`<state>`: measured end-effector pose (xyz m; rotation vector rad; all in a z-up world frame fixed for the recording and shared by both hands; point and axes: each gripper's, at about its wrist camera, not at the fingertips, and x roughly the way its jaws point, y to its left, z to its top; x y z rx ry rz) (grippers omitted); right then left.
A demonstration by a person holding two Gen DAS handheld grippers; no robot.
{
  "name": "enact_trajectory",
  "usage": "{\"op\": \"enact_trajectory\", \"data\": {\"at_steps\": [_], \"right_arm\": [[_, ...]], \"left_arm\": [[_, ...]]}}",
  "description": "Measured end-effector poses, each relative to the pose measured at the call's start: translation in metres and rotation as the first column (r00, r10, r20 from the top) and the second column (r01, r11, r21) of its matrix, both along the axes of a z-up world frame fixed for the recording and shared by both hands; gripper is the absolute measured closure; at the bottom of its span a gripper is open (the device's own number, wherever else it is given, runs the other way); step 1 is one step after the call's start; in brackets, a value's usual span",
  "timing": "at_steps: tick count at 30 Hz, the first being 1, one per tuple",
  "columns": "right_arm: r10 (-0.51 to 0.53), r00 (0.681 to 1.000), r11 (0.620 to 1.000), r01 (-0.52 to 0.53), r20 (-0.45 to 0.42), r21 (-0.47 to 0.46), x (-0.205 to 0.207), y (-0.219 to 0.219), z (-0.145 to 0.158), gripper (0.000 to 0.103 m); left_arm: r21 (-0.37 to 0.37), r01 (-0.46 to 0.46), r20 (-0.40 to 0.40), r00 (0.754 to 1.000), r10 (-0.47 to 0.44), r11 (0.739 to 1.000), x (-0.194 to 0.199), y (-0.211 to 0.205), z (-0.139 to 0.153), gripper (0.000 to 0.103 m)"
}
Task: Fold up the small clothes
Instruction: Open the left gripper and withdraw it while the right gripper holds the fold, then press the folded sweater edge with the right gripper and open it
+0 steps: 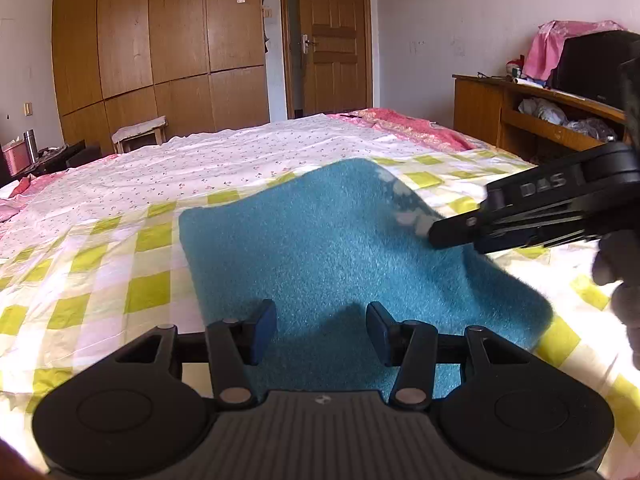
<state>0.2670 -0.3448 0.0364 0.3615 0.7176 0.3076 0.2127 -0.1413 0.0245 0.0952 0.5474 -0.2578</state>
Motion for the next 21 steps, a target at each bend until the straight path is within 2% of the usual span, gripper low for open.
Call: {"op": "enact_trajectory", "data": {"at_steps": [3, 5, 8, 10, 13, 16, 18, 21], "right_arm": [[0.0, 1.0, 0.999, 0.001, -0.027, 0.036, 0.022, 0.006, -0.013, 0.057], [0.017, 0.999, 0.997, -0.015, -0.033, 0.074, 0.024, 0.004, -0.018, 0.07], [0.029, 0.999, 0.993, -0.026, -0.026, 0.119, 0.022, -0.006, -0.014, 0.077], [0.017, 1.0, 0.986, -0.015, -0.01, 0.169, 0.02, -0.015, -0.007, 0.078], [-0.018, 1.0, 0.981, 0.015, 0.014, 0.193, 0.019, -0.024, -0.003, 0.079], [-0.08, 0.995, 0.976, 0.091, -0.062, 0.196, 0.027, -0.034, -0.03, 0.08], [-0.094, 0.994, 0.97, 0.106, -0.064, 0.221, 0.027, -0.037, -0.039, 0.08], [-0.086, 0.996, 0.992, 0.087, -0.011, 0.094, 0.022, -0.021, -0.025, 0.077]], "left_arm": [[-0.001, -0.003, 0.02, 1.0, 0.003, 1.0, 0.001, 0.001, 0.007, 0.05], [-0.003, -0.006, 0.028, 1.0, 0.006, 1.0, 0.004, 0.001, 0.009, 0.049], [-0.011, -0.019, 0.035, 0.999, 0.02, 1.0, 0.012, 0.001, 0.011, 0.048], [-0.022, -0.028, 0.044, 0.999, 0.029, 0.999, 0.015, -0.001, 0.013, 0.048], [-0.01, -0.032, 0.046, 0.998, 0.033, 0.999, 0.02, -0.003, 0.012, 0.047], [0.005, -0.031, -0.001, 1.0, 0.031, 1.0, 0.028, -0.004, -0.002, 0.045], [0.028, -0.033, 0.01, 0.999, 0.032, 0.999, 0.026, -0.006, -0.004, 0.044], [0.005, -0.039, -0.007, 0.999, 0.04, 0.999, 0.022, -0.002, 0.002, 0.045]]}}
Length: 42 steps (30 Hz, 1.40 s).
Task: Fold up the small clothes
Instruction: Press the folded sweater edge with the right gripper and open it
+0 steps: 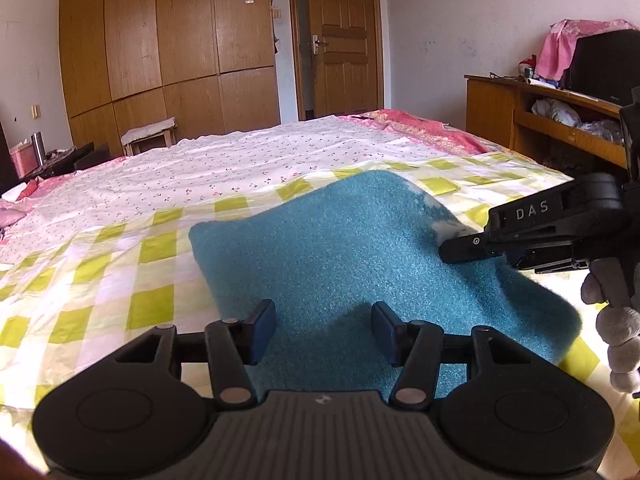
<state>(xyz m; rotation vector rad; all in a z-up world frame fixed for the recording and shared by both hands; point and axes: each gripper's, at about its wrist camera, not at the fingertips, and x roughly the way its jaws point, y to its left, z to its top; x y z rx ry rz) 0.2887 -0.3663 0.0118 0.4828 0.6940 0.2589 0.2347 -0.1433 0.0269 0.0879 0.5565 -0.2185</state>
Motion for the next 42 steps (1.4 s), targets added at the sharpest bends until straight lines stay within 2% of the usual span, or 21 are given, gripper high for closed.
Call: {"op": "enact_trajectory", "data": {"at_steps": [4, 7, 8, 11, 18, 24, 27, 29, 31, 36, 42], "right_arm": [[0.009, 0.997, 0.991, 0.001, 0.071, -0.137, -0.015, 0.015, 0.014, 0.062], [0.02, 0.99, 0.961, 0.019, 0.14, -0.275, -0.026, 0.025, 0.023, 0.042], [0.029, 0.989, 0.956, 0.014, 0.143, -0.292, -0.026, 0.025, 0.023, 0.041], [0.048, 0.994, 0.961, -0.019, 0.099, -0.276, -0.024, 0.022, 0.017, 0.038], [0.05, 0.999, 0.983, -0.048, 0.009, -0.175, -0.011, 0.005, 0.0, 0.03], [0.069, 0.997, 0.996, -0.072, -0.042, -0.06, -0.003, -0.003, -0.013, 0.025], [0.08, 0.994, 0.997, -0.079, -0.076, 0.017, 0.002, -0.009, -0.02, 0.025], [0.084, 0.993, 0.996, -0.082, -0.082, 0.027, 0.003, -0.01, -0.021, 0.025], [0.085, 0.993, 0.996, -0.083, -0.084, 0.027, 0.003, -0.009, -0.022, 0.025], [0.081, 0.993, 0.997, -0.079, -0.088, 0.022, 0.003, -0.006, -0.022, 0.025], [0.062, 0.993, 0.998, -0.062, -0.097, 0.009, -0.001, 0.0, -0.02, 0.029]], "left_arm": [[-0.063, -0.055, -0.004, 0.998, 0.055, 0.996, -0.013, 0.022, 0.005, 0.045], [-0.138, -0.089, -0.076, 0.994, 0.079, 0.986, -0.014, 0.039, 0.0, 0.045], [-0.153, -0.095, -0.097, 0.992, 0.081, 0.984, -0.013, 0.042, -0.003, 0.045], [-0.185, -0.106, -0.134, 0.988, 0.082, 0.977, -0.012, 0.044, -0.011, 0.044], [-0.186, -0.052, -0.138, 0.99, 0.027, 0.981, -0.011, 0.032, -0.012, 0.043], [-0.192, -0.047, -0.138, 0.99, 0.021, 0.98, -0.005, 0.029, -0.02, 0.03], [-0.178, -0.037, -0.145, 0.989, 0.011, 0.983, 0.002, 0.026, -0.022, 0.019], [-0.152, -0.03, -0.15, 0.989, 0.007, 0.988, 0.007, 0.021, -0.024, 0.011], [-0.152, -0.034, -0.158, 0.987, 0.009, 0.988, 0.01, 0.02, -0.025, 0.009], [-0.146, -0.04, -0.156, 0.988, 0.017, 0.988, 0.007, 0.019, -0.024, 0.011], [-0.123, -0.042, -0.15, 0.988, 0.024, 0.991, 0.0, 0.019, -0.02, 0.023]]}}
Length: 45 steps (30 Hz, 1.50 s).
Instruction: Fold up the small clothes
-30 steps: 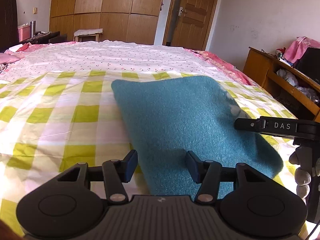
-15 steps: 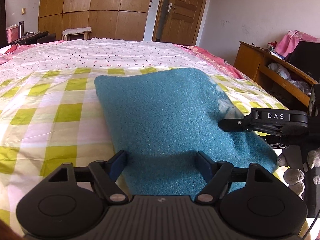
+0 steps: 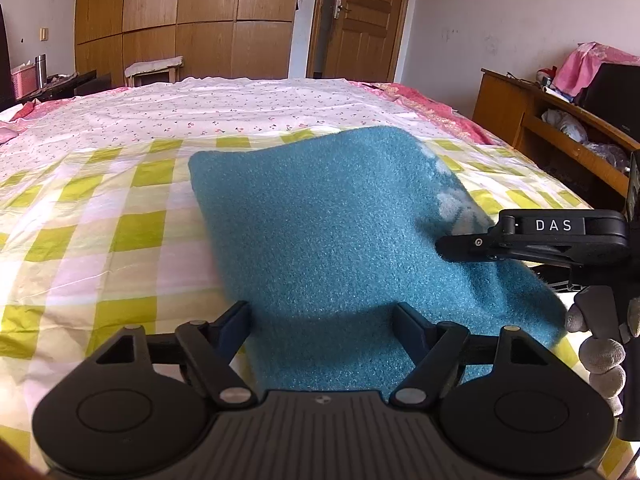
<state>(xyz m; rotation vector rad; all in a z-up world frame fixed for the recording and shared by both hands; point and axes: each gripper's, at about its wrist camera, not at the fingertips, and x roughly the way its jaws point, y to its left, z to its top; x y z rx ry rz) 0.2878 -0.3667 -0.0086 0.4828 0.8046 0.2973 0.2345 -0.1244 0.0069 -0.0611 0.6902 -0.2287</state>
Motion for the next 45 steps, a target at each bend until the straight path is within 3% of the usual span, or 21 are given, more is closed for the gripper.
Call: {"op": "enact_trajectory", "data": {"at_steps": [9, 16, 23, 27, 37, 45], "right_arm": [[0.004, 0.999, 1.0, -0.004, -0.035, 0.021, -0.014, 0.011, 0.001, 0.037], [0.06, 0.997, 0.998, -0.059, -0.056, 0.026, -0.039, 0.037, 0.005, 0.043], [0.105, 0.992, 0.994, -0.107, -0.069, -0.032, -0.077, 0.066, 0.008, 0.044], [0.076, 0.996, 0.989, -0.08, -0.039, -0.125, -0.091, 0.076, 0.016, 0.044], [0.015, 0.998, 0.974, -0.001, 0.06, -0.227, -0.117, 0.086, 0.043, 0.045], [-0.014, 0.992, 0.971, 0.043, 0.123, -0.237, -0.115, 0.084, 0.055, 0.045]], "left_arm": [[0.006, -0.007, -0.009, 1.0, 0.007, 1.0, -0.009, 0.012, 0.009, 0.029], [0.039, -0.018, 0.009, 1.0, 0.018, 0.999, -0.041, 0.03, 0.014, 0.03], [0.04, -0.012, 0.016, 1.0, 0.011, 0.999, -0.079, 0.047, 0.02, 0.03], [0.064, -0.001, 0.028, 1.0, -0.001, 0.998, -0.092, 0.044, 0.021, 0.033], [0.104, 0.006, 0.111, 0.994, -0.017, 0.995, -0.105, 0.045, 0.04, 0.033], [0.116, -0.011, 0.125, 0.992, -0.004, 0.993, -0.092, 0.052, 0.042, 0.033]]}}
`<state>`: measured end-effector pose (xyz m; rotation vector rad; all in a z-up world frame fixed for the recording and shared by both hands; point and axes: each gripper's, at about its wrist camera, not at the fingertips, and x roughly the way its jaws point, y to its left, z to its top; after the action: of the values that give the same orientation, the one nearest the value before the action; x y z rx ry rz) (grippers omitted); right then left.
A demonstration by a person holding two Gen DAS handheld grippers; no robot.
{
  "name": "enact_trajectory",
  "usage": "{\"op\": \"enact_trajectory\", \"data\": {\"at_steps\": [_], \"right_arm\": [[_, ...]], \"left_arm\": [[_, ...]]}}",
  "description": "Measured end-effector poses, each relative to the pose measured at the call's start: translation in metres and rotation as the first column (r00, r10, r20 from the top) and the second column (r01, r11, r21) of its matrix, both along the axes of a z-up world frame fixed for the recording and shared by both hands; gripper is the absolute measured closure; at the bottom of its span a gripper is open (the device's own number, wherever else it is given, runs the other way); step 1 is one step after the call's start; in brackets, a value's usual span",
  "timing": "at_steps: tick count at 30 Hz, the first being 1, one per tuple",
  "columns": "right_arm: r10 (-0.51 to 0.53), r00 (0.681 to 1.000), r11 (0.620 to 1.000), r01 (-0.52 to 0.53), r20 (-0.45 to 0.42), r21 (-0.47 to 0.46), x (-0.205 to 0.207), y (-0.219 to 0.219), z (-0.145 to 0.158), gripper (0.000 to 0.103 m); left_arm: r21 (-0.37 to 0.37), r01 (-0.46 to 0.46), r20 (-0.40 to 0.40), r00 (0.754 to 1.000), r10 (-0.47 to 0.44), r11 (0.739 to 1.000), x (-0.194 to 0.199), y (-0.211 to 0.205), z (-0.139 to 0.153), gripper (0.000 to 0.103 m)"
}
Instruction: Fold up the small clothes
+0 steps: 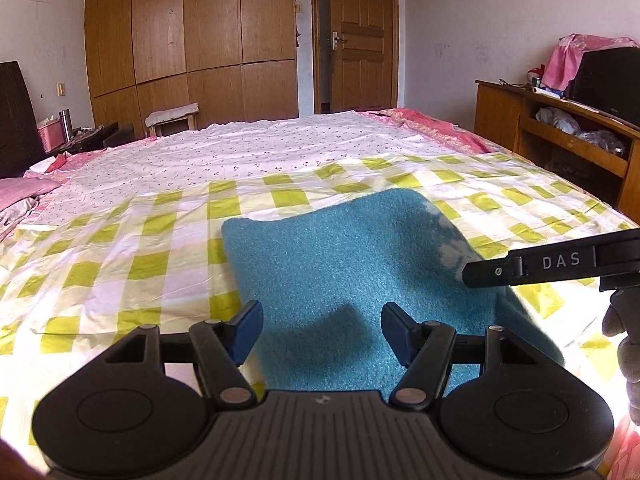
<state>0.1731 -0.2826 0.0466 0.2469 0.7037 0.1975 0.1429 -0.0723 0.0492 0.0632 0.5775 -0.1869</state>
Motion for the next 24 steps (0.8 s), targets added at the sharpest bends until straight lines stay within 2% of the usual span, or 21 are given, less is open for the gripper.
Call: {"op": "enact_trajectory", "data": {"at_steps": [3, 10, 12, 14, 16, 18, 21, 22, 24], "right_arm": [[0.014, 1.0, 1.0, -0.014, 0.01, -0.001, 0.011, 0.002, 0.004, 0.045], [0.054, 0.998, 0.998, -0.053, -0.044, 0.015, 0.047, 0.01, -0.018, 0.043], [0.059, 0.998, 0.998, -0.058, -0.027, 0.025, 0.052, 0.011, -0.02, 0.051], [0.071, 0.997, 0.997, -0.07, -0.017, 0.043, 0.055, 0.008, -0.019, 0.067], [0.087, 0.996, 0.99, -0.085, -0.015, 0.108, 0.056, 0.001, -0.017, 0.079], [0.082, 0.997, 0.98, -0.079, -0.008, 0.182, 0.055, -0.008, -0.011, 0.082], [0.075, 0.997, 0.974, -0.079, 0.028, 0.21, 0.054, -0.013, -0.003, 0.085], [0.069, 0.997, 0.974, -0.075, 0.034, 0.215, 0.054, -0.015, -0.004, 0.086], [0.029, 0.999, 0.978, -0.025, -0.016, 0.209, 0.064, -0.019, -0.018, 0.087]], "left_arm": [[0.004, -0.004, 0.009, 1.0, 0.004, 1.0, 0.011, 0.001, 0.001, 0.033], [0.02, -0.026, -0.012, 1.0, 0.027, 0.999, 0.041, 0.003, -0.009, 0.033], [0.025, -0.025, -0.022, 0.999, 0.025, 0.999, 0.046, 0.003, -0.014, 0.033], [0.019, -0.022, -0.014, 1.0, 0.022, 1.0, 0.049, 0.002, -0.015, 0.033], [0.003, -0.018, 0.006, 1.0, 0.018, 1.0, 0.051, 0.0, -0.012, 0.033], [-0.025, -0.008, 0.036, 0.999, 0.008, 1.0, 0.052, -0.002, -0.006, 0.033], [-0.044, 0.006, 0.082, 0.997, -0.003, 0.999, 0.054, -0.01, -0.002, 0.033], [-0.032, 0.009, 0.084, 0.996, -0.007, 0.999, 0.057, -0.013, -0.005, 0.033], [0.005, 0.004, 0.037, 0.999, -0.004, 1.0, 0.067, -0.02, -0.018, 0.033]]}}
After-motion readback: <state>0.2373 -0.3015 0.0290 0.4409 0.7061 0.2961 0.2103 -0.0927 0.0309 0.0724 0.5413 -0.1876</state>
